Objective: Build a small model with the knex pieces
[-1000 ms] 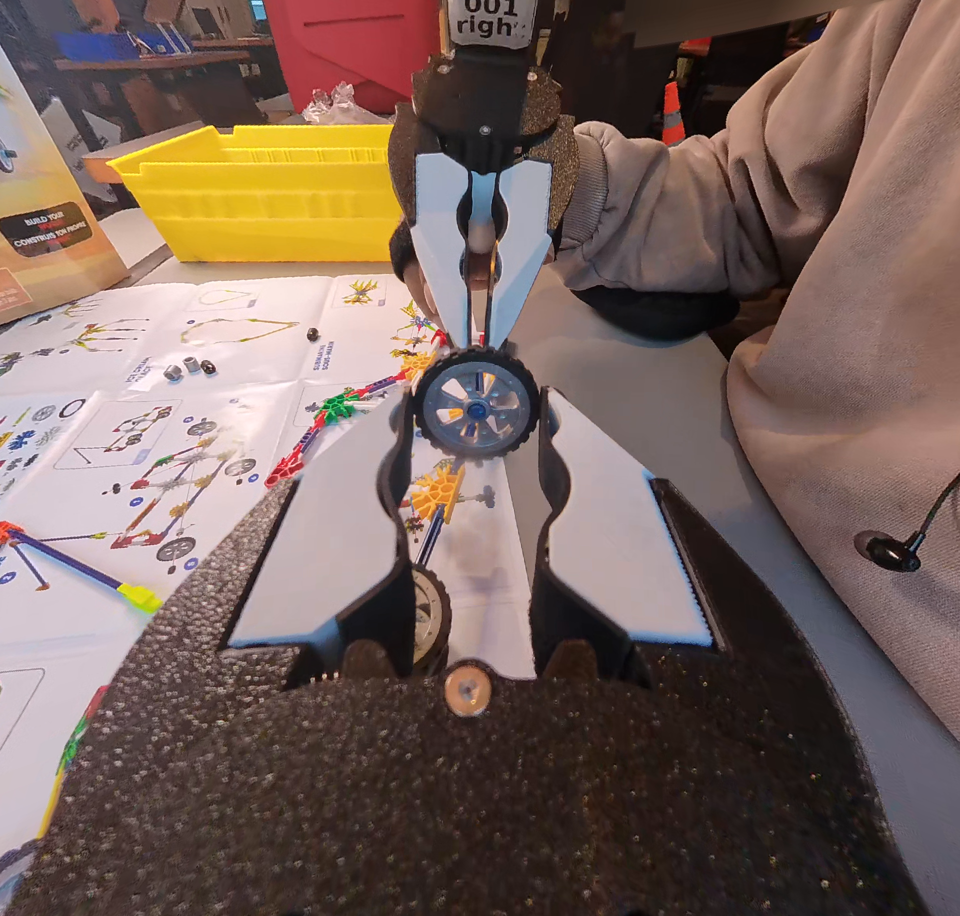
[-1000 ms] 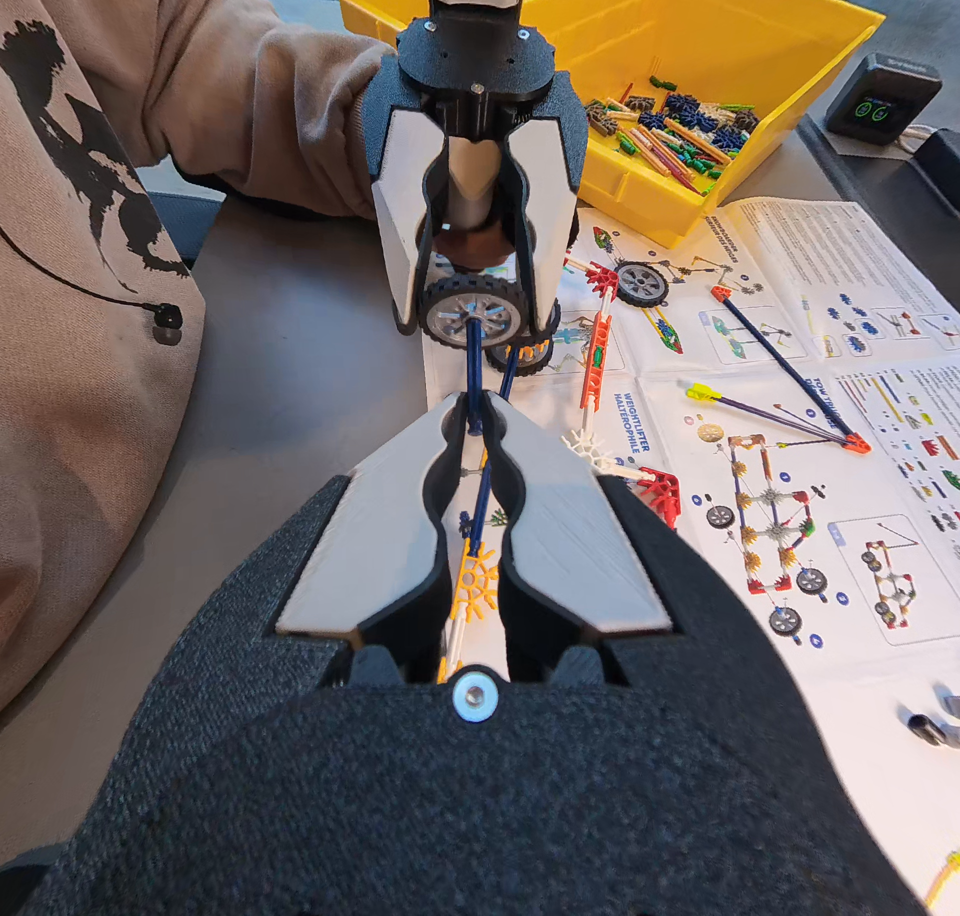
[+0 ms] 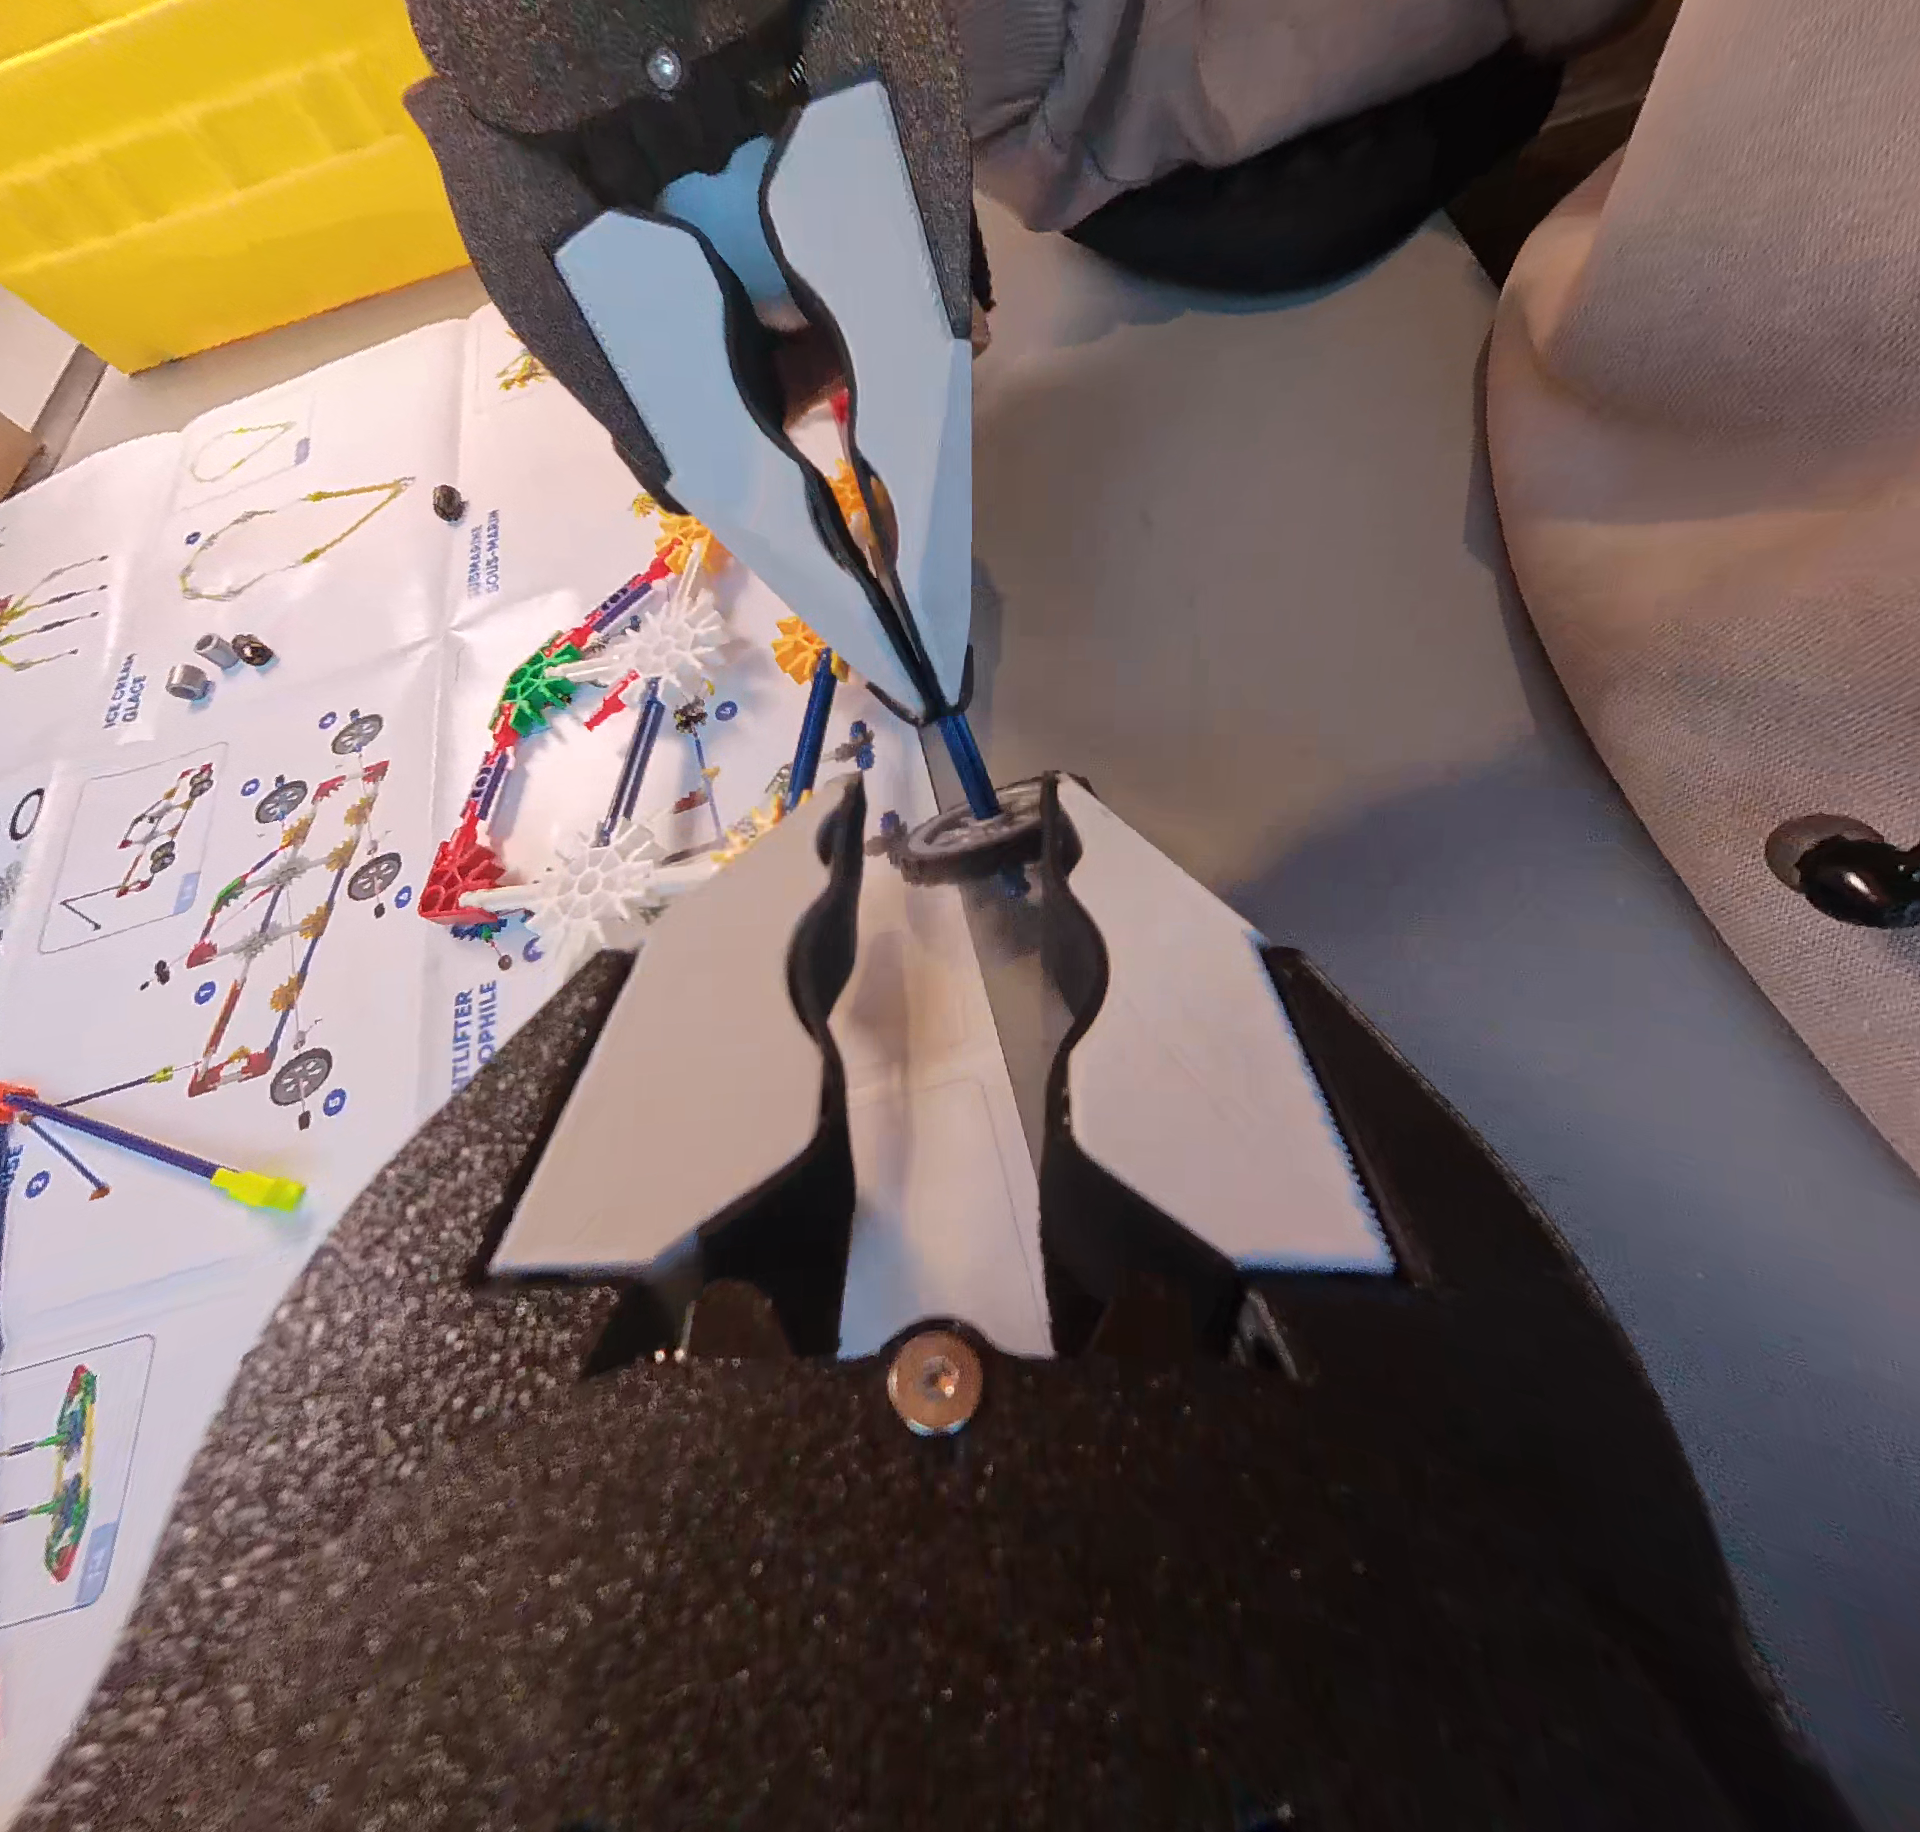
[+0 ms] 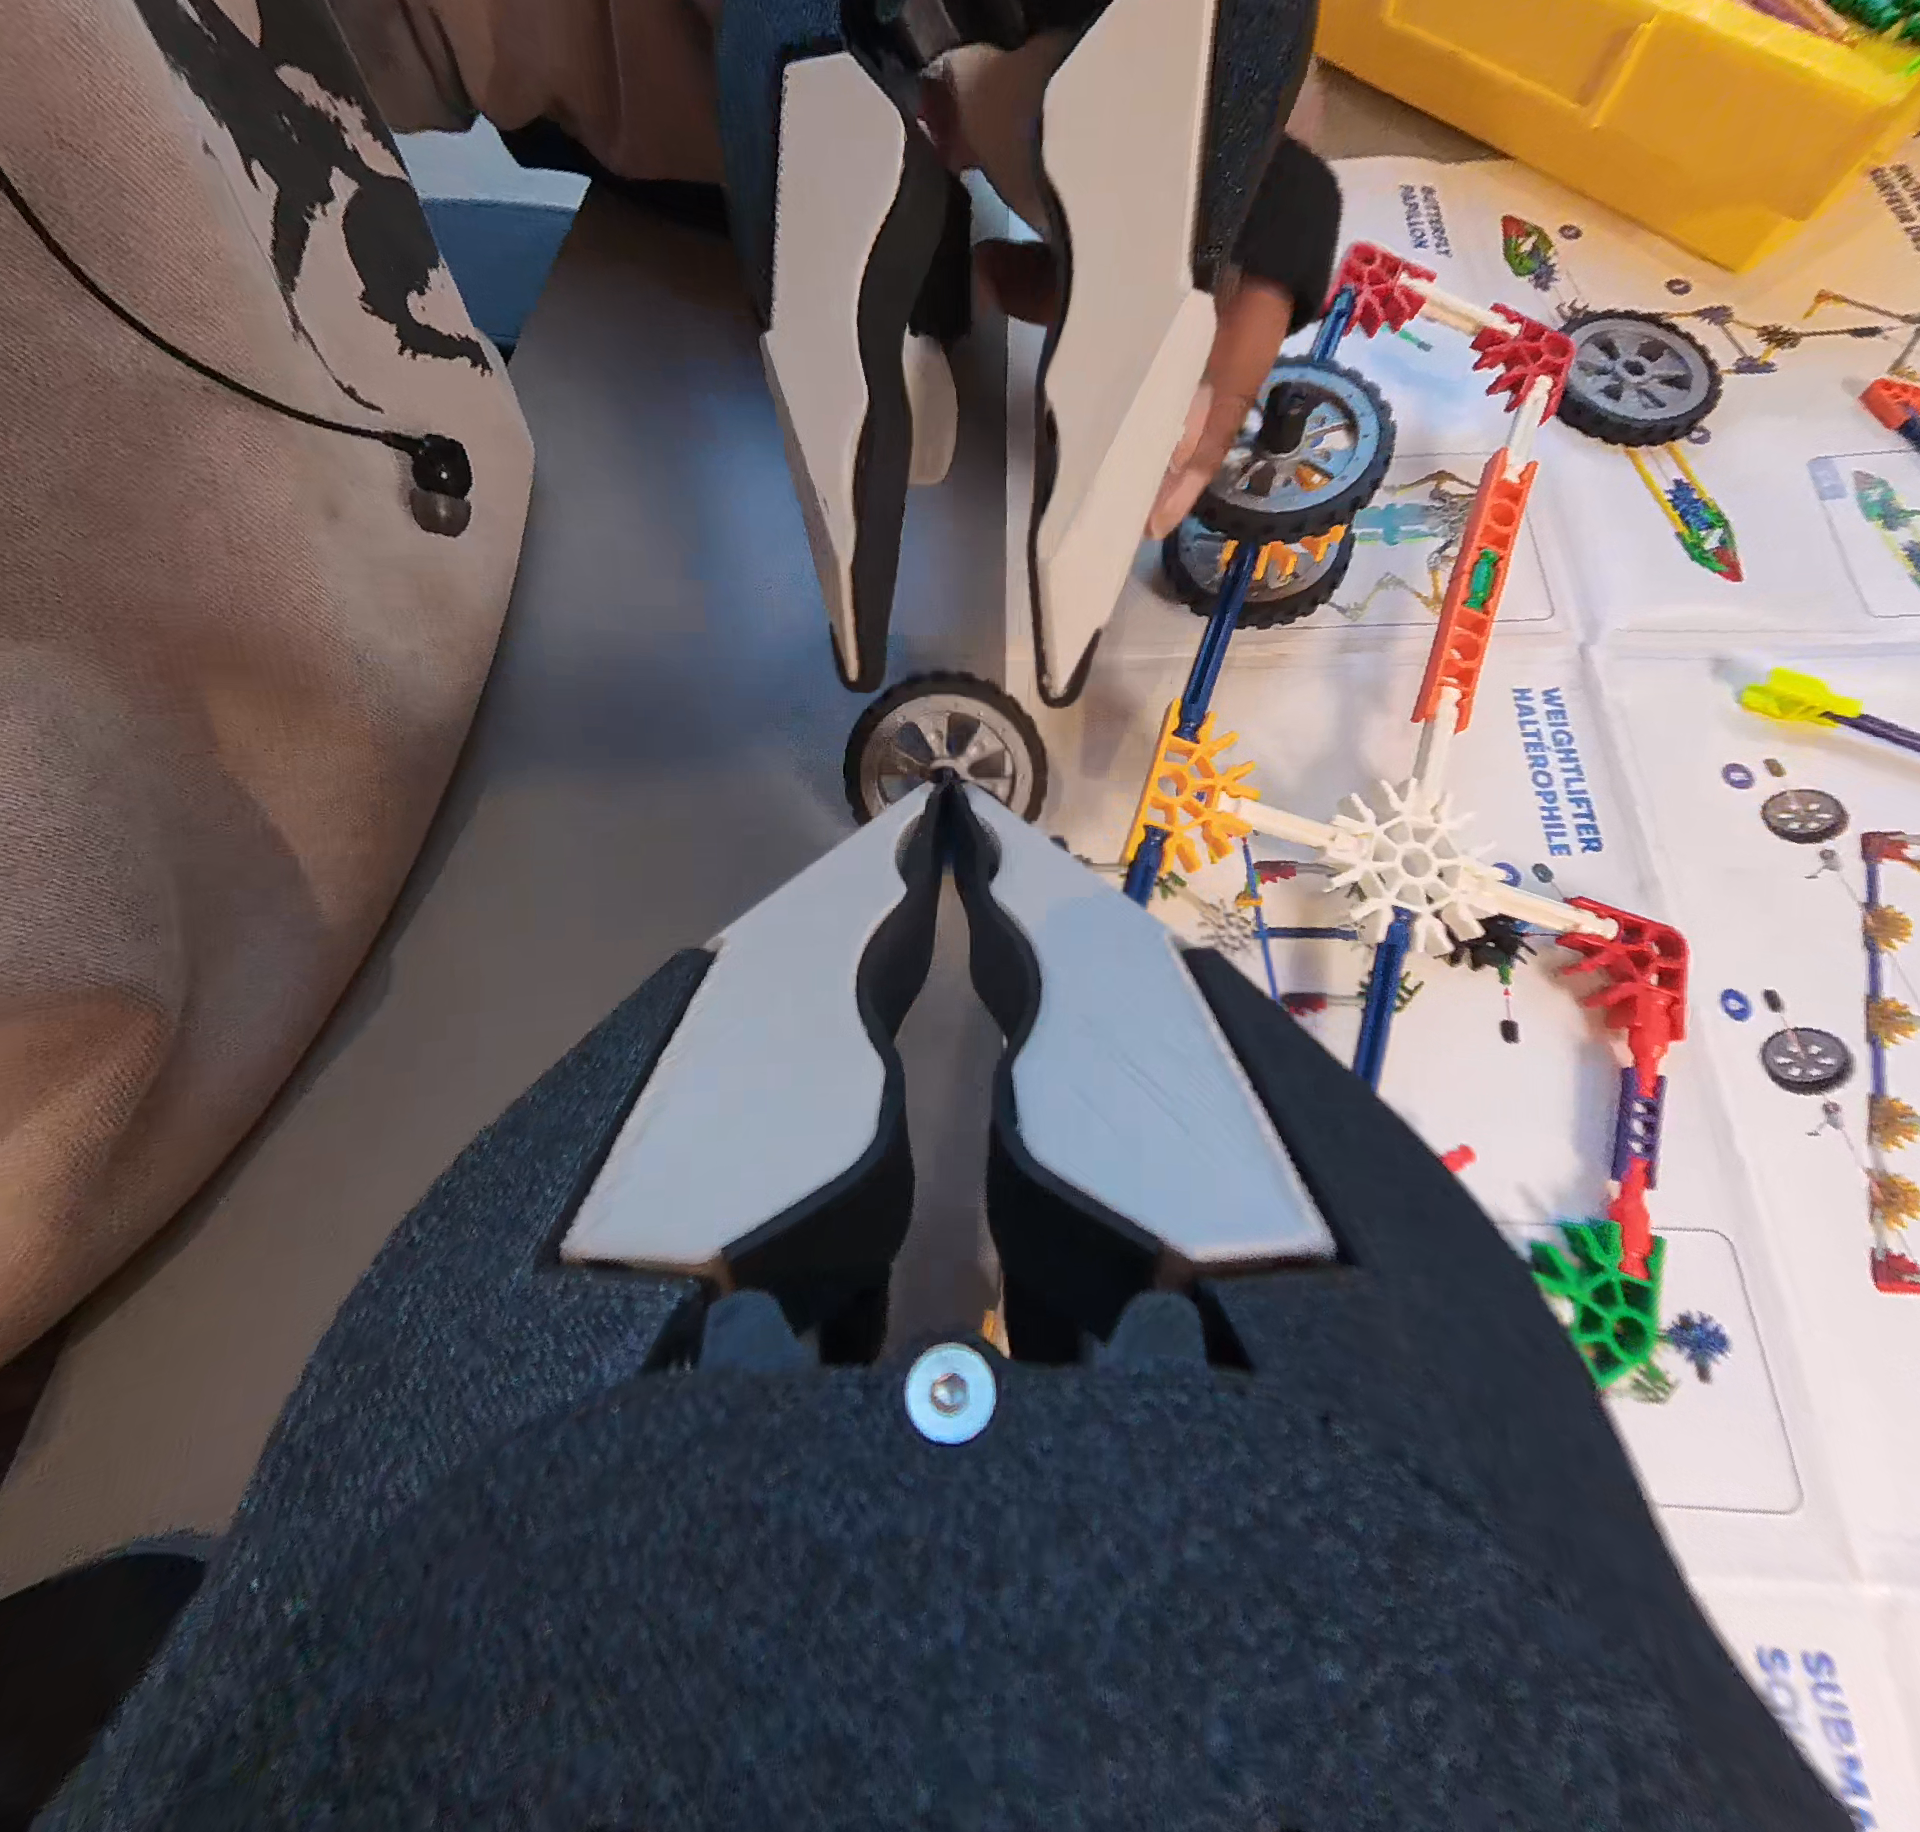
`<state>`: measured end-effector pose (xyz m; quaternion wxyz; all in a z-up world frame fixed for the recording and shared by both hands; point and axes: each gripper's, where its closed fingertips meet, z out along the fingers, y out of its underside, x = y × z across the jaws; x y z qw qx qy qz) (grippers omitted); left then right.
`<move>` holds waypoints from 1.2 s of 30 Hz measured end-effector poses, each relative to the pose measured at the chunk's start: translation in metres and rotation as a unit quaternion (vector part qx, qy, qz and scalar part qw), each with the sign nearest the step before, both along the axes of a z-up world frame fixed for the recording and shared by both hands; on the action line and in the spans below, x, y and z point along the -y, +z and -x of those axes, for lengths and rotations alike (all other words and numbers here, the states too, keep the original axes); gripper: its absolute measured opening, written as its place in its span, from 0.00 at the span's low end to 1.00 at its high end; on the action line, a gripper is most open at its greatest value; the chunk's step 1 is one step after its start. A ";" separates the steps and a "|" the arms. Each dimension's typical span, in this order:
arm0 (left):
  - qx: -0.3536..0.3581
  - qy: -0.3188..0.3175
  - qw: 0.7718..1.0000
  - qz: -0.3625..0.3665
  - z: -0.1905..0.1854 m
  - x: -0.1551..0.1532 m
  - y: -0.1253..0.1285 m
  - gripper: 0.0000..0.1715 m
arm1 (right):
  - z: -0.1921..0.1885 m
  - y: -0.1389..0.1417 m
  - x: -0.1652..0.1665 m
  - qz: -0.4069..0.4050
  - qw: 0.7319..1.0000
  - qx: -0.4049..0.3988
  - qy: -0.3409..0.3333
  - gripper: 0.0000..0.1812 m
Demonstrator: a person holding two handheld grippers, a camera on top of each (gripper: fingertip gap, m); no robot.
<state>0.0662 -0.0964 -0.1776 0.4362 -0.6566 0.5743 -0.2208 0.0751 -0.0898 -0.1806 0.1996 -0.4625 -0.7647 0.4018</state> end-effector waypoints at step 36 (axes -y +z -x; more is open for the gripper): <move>-0.044 -0.025 0.999 0.020 -0.014 0.016 -0.017 0.04 | -0.007 -0.007 0.019 -0.134 0.989 0.056 0.021 0.02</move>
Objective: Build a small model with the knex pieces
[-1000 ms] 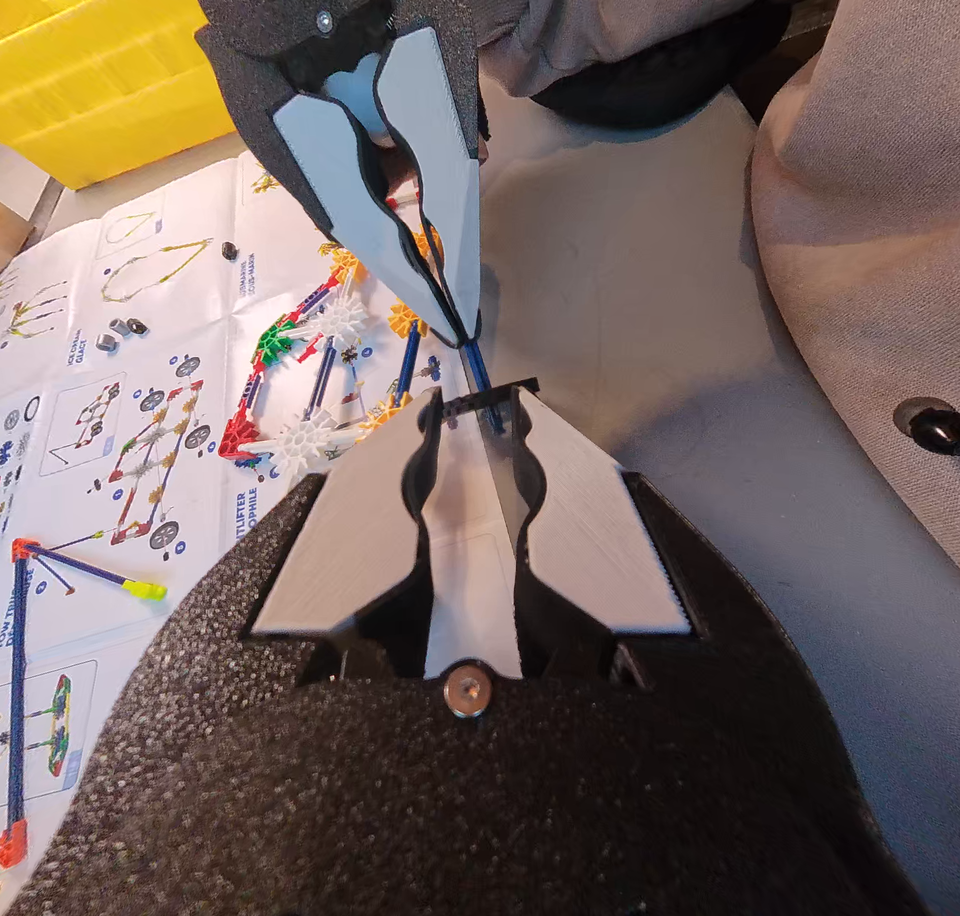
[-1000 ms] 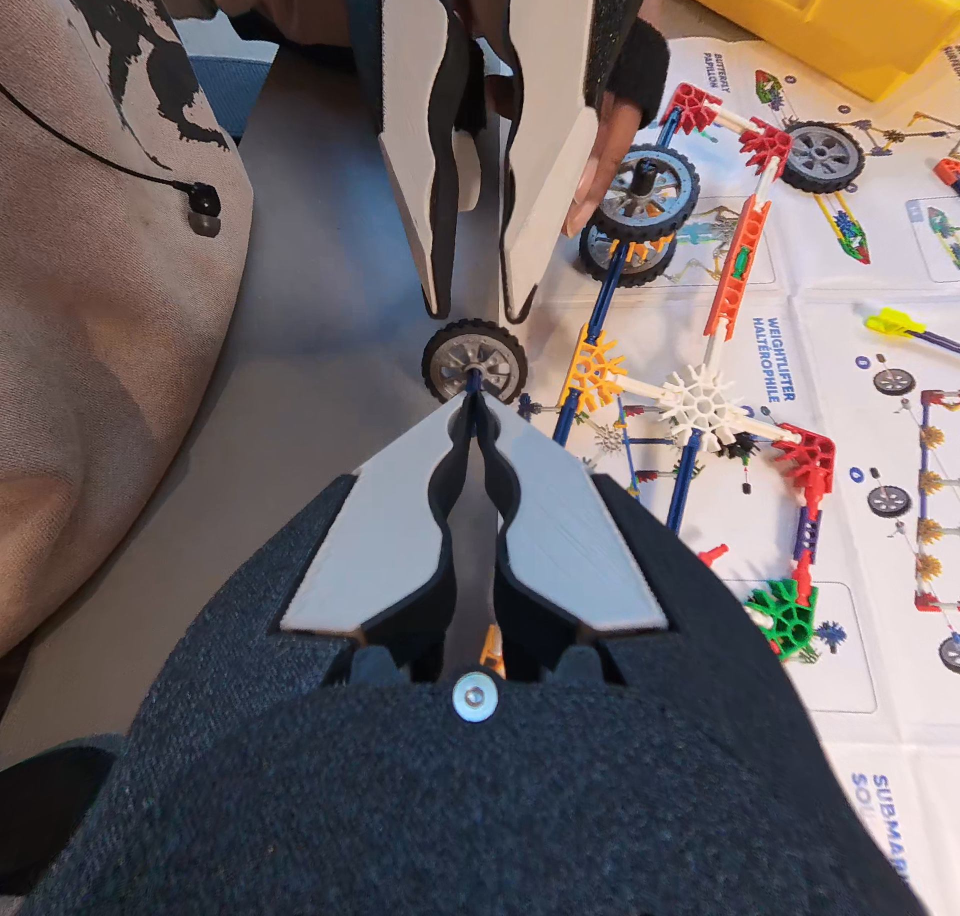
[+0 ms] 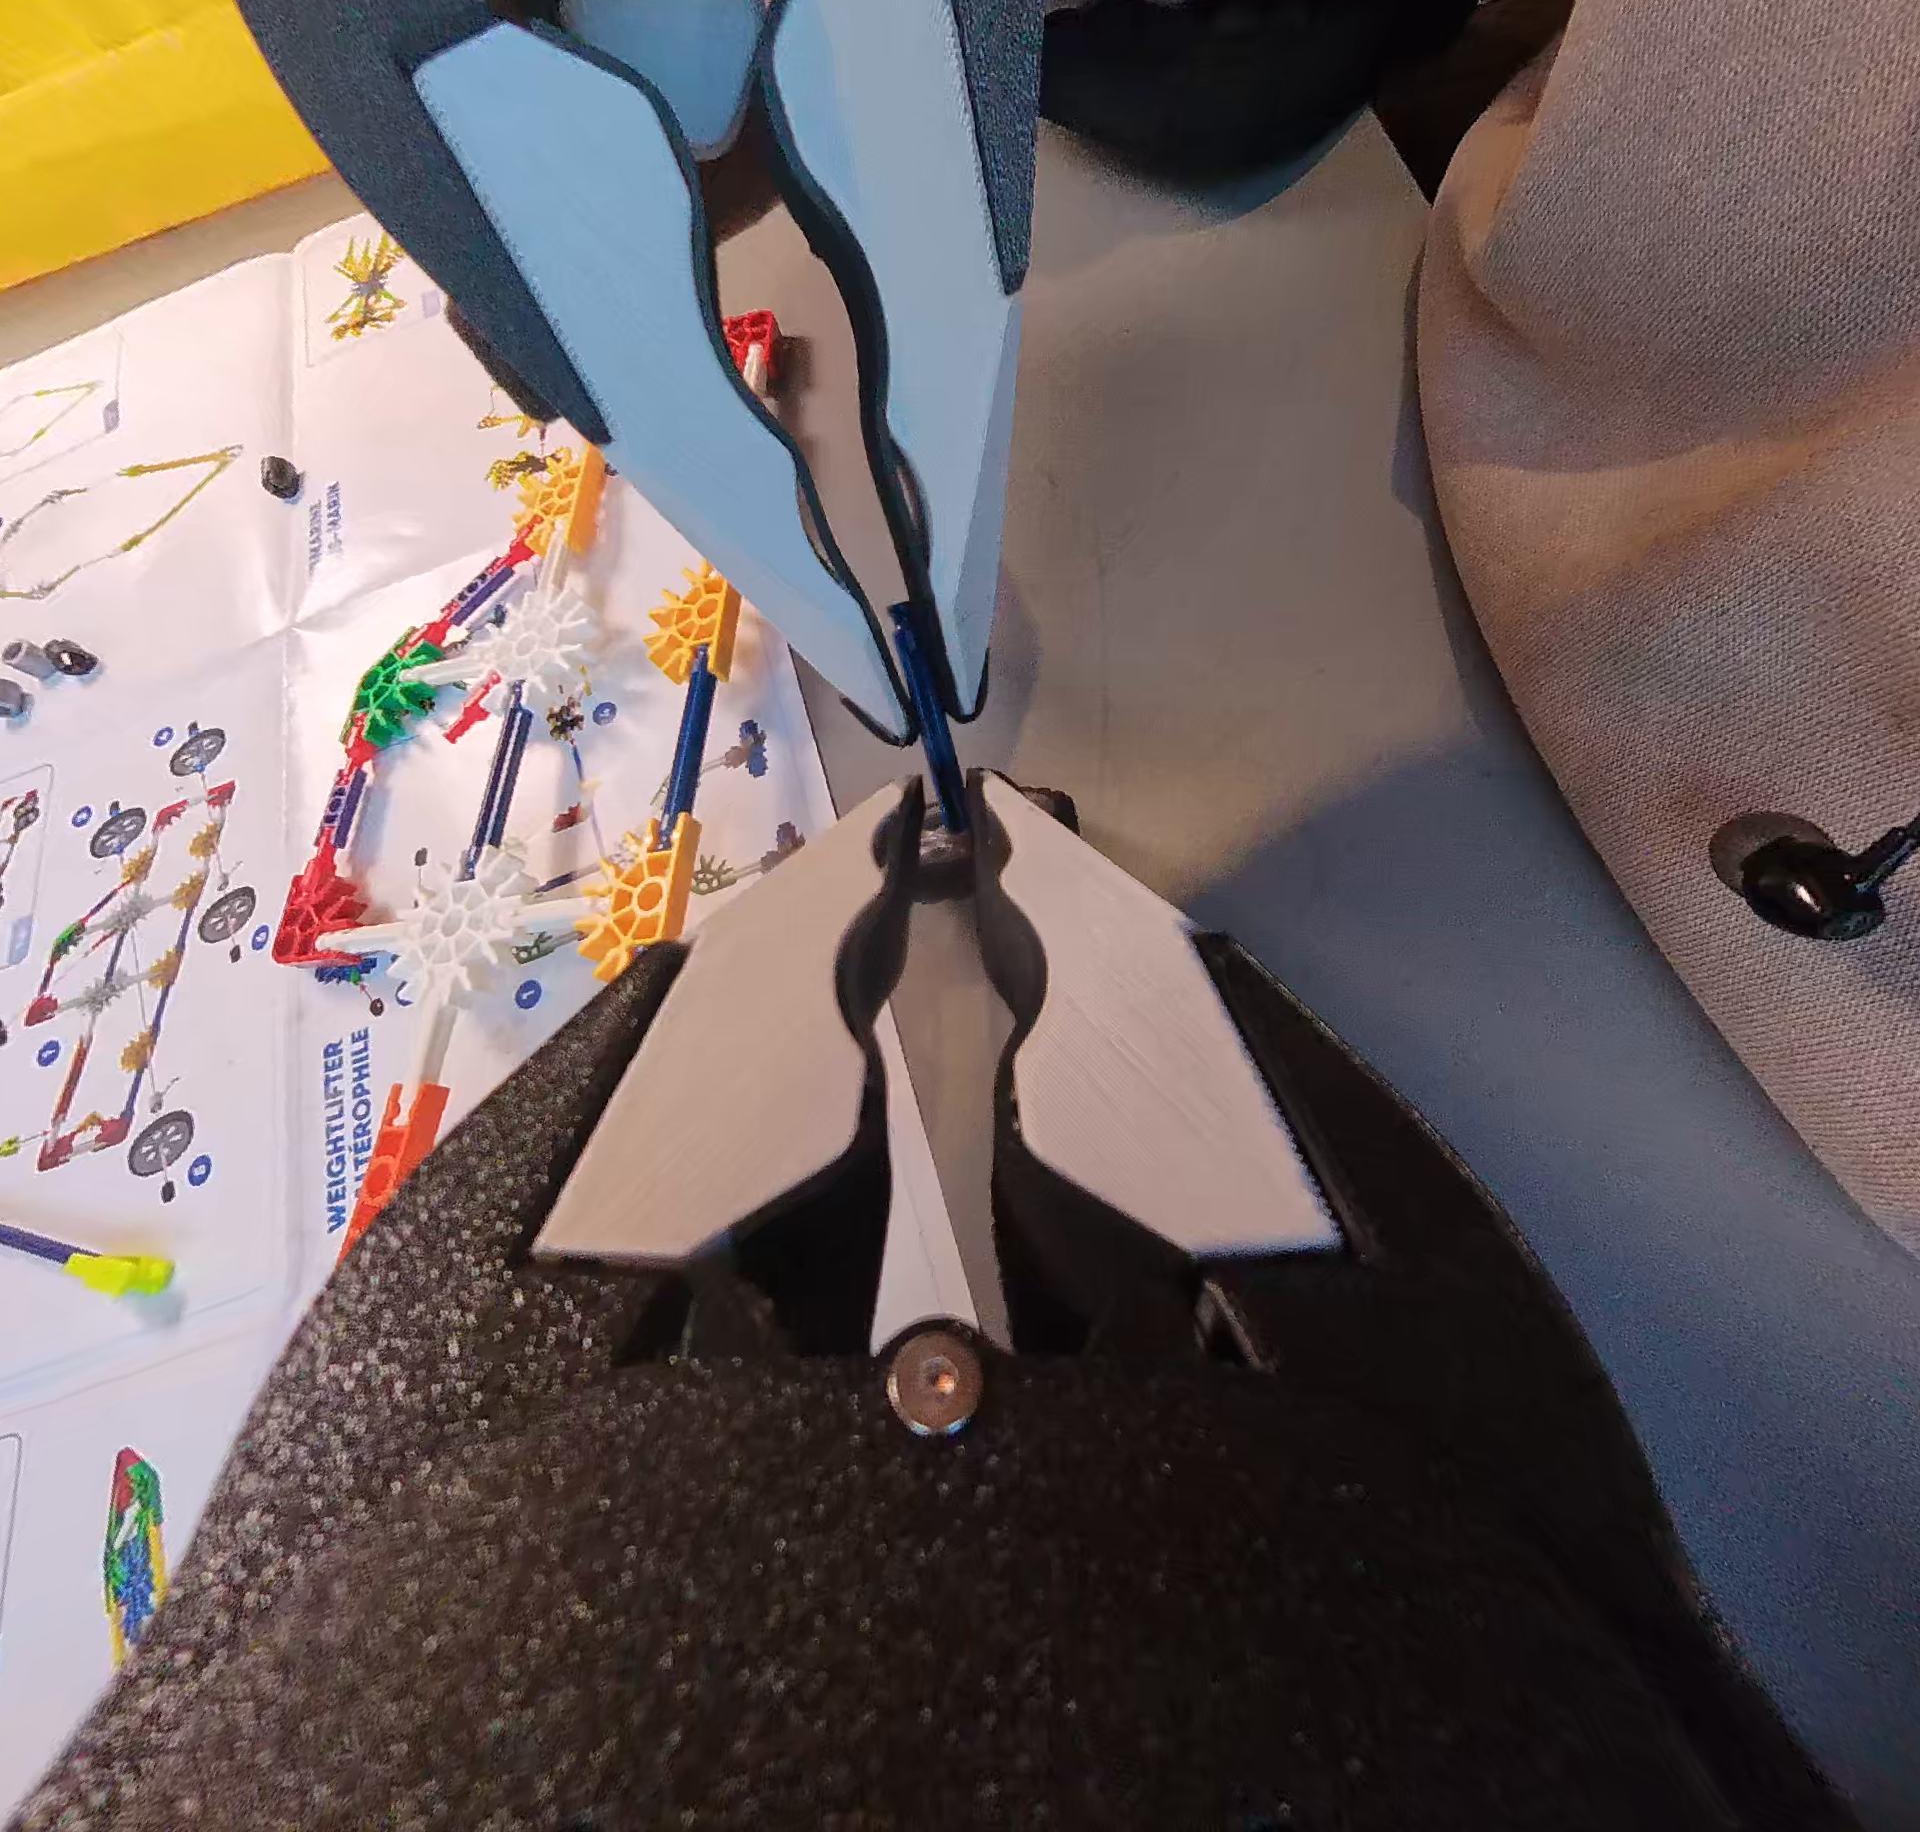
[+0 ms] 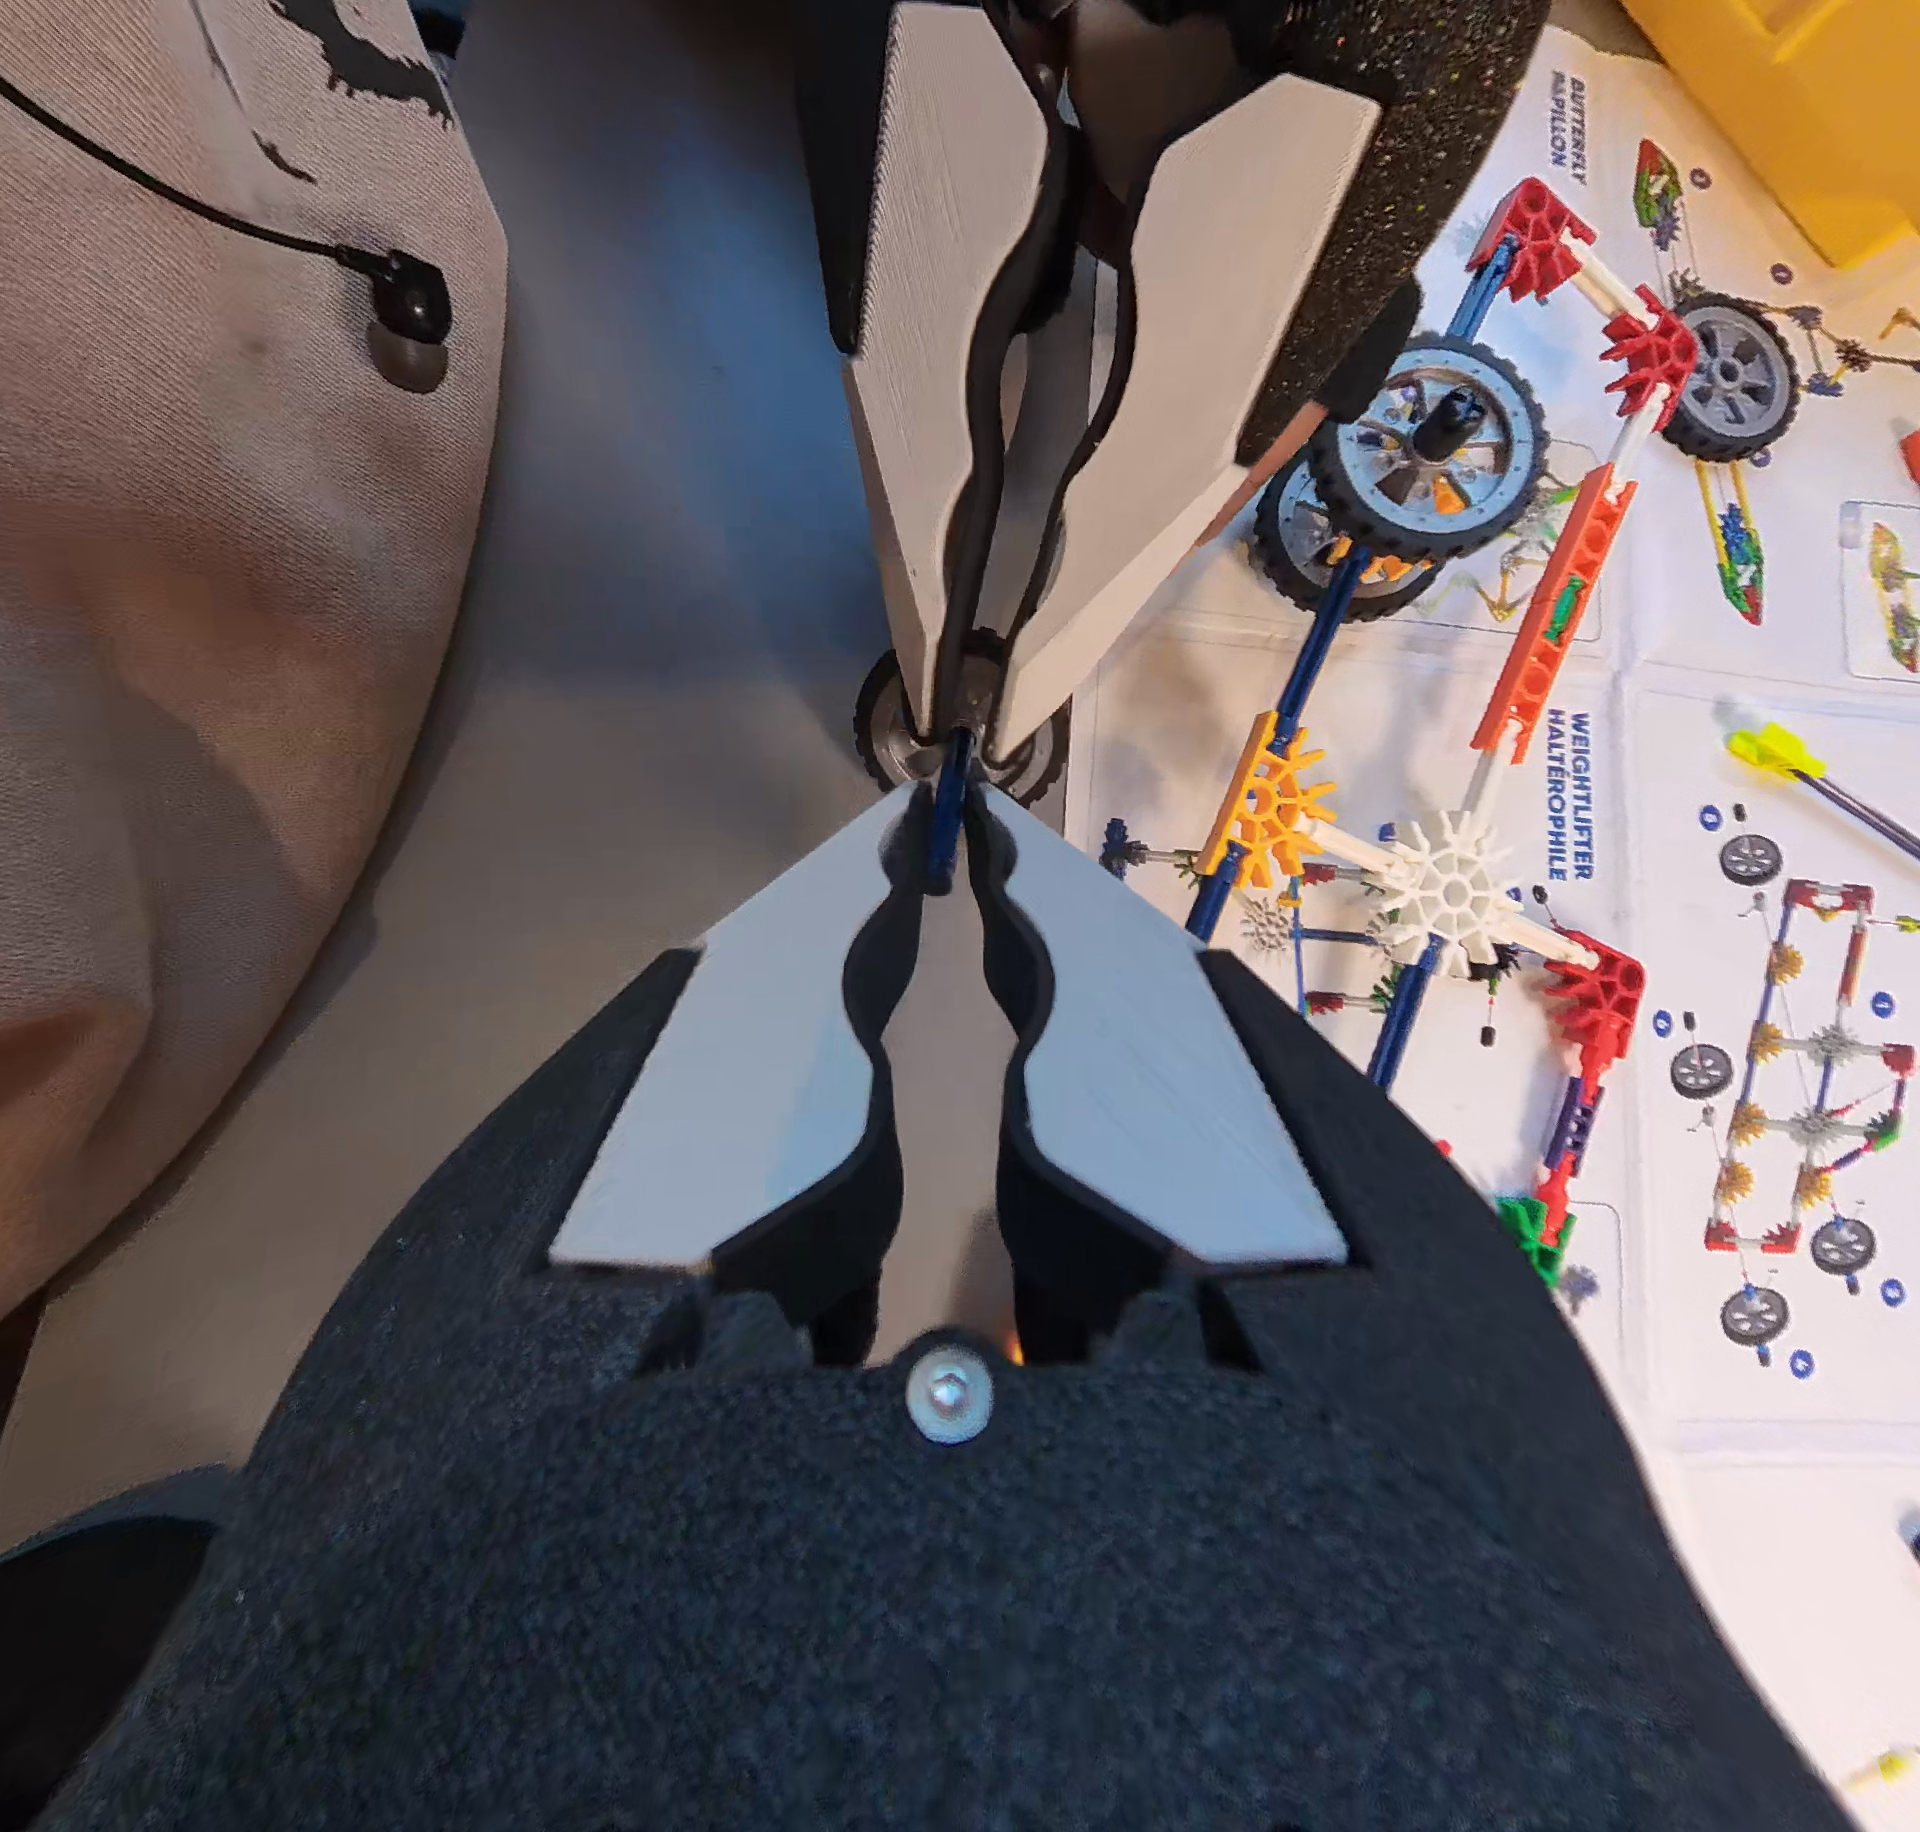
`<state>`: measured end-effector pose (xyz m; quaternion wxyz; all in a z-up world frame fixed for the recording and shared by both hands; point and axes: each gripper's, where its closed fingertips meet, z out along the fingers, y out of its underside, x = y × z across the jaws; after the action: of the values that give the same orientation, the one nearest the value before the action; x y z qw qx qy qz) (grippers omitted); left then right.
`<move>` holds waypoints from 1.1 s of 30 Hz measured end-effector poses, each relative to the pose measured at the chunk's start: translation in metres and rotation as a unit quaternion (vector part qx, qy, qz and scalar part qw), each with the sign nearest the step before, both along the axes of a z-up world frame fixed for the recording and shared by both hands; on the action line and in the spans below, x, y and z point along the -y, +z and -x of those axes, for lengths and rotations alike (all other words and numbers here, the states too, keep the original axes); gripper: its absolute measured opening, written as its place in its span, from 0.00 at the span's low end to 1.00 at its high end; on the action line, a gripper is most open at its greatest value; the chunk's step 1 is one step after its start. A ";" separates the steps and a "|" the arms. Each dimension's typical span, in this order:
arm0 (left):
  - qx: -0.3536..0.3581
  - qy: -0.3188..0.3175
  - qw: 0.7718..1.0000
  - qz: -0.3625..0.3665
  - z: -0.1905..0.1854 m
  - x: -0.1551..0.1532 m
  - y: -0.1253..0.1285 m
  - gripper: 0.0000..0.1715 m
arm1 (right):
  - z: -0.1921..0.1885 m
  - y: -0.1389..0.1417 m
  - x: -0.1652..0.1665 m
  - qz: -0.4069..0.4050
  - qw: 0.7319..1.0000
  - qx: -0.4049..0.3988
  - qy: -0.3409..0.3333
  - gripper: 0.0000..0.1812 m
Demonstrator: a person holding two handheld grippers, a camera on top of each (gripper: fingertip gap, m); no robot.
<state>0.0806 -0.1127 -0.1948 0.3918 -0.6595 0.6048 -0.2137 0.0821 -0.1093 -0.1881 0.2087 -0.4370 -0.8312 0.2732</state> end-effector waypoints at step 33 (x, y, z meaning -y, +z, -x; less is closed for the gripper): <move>0.085 0.087 0.993 -0.010 0.000 -0.025 0.040 0.03 | 0.011 0.060 -0.020 0.095 0.983 -0.155 -0.016 0.00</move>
<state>0.0808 -0.0881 -0.1548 0.4652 -0.6853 0.5118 -0.2281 0.0713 -0.0891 -0.1282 0.2969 -0.4205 -0.7519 0.4118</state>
